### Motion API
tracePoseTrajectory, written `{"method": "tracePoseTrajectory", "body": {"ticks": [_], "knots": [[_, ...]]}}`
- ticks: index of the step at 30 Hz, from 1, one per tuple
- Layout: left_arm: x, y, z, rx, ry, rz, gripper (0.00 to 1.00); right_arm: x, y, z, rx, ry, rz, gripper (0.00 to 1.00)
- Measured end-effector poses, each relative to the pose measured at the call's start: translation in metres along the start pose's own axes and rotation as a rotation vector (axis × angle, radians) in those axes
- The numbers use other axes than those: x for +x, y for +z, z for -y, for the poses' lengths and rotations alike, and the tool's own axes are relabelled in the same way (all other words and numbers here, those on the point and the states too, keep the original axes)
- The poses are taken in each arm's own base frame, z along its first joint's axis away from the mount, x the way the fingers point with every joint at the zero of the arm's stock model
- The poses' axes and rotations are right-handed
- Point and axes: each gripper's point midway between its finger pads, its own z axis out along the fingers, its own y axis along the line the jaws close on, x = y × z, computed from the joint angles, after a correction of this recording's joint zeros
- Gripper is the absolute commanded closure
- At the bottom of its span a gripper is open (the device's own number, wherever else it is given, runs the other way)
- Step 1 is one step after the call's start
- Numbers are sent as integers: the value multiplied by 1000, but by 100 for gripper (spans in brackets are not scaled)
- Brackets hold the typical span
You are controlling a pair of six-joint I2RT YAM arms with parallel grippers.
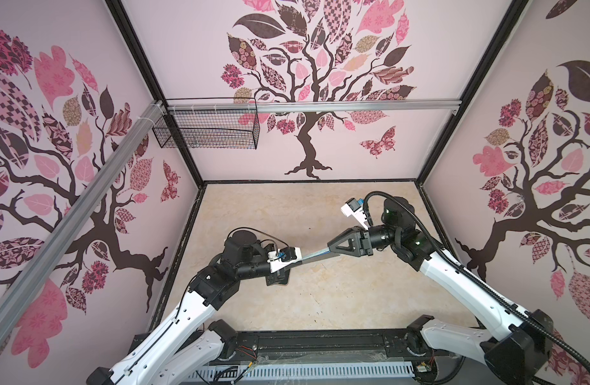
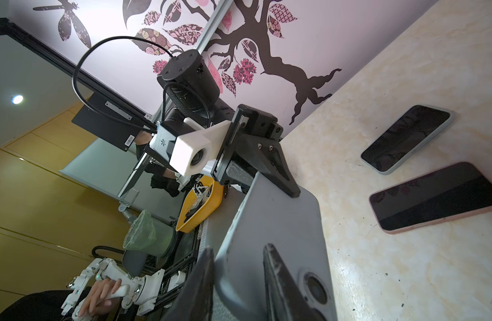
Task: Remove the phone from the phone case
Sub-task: 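Pull the right gripper away from the left gripper to slide the phone from its case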
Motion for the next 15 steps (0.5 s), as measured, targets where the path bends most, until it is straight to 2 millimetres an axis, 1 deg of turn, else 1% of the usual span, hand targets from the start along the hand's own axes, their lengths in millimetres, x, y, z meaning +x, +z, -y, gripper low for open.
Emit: {"method": "tracePoseTrajectory", "body": {"ticks": [10,15], "knots": [[8,1,-2,-24,47,-47,100,5,1,15,29,41,5,69],[11,0,-3,-28,40,-57,100,2,2,20,49,40,21,71]]}}
